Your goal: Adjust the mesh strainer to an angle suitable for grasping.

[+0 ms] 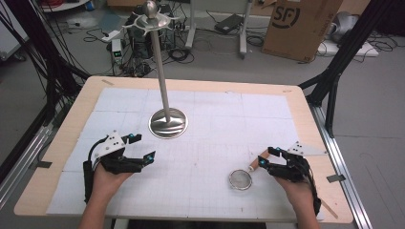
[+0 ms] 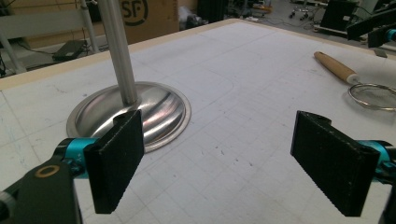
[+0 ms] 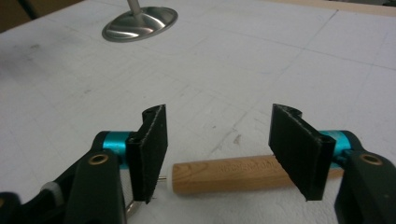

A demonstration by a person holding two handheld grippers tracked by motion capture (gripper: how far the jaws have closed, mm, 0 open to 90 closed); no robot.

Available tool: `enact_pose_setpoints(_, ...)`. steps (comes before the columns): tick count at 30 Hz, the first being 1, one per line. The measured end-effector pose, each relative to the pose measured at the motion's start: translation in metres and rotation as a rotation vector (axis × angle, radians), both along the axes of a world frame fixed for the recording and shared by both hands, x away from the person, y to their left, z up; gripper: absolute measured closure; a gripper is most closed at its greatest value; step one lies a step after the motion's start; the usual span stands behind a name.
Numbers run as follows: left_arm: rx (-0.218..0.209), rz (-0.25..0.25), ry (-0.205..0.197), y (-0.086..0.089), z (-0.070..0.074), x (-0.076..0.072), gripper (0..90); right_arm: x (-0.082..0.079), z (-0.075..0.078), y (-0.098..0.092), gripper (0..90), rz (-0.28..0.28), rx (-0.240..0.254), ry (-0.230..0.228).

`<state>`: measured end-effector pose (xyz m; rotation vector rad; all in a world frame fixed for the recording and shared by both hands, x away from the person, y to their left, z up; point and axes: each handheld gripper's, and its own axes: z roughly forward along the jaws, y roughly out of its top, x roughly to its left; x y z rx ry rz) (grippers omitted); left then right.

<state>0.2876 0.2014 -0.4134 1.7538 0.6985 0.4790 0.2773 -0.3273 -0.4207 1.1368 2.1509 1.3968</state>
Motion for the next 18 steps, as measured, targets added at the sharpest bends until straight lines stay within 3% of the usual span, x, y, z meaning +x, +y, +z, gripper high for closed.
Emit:
enact_pose_setpoints(5,0.011,-0.009,0.001,-0.002,-0.001,-0.001,18.2,0.0,-0.002,-0.001,48.1,-0.022,-0.036,0.013)
enact_pose_setpoints(12,0.01,-0.009,0.0,-0.001,0.0,-0.001,18.2,0.003,-0.01,0.0,70.7,-0.018,-0.138,0.059)
enact_pose_setpoints(18,0.009,-0.009,0.0,-0.002,0.0,-0.001,18.2,0.003,-0.012,-0.001,84.9,-0.038,-0.174,0.085)
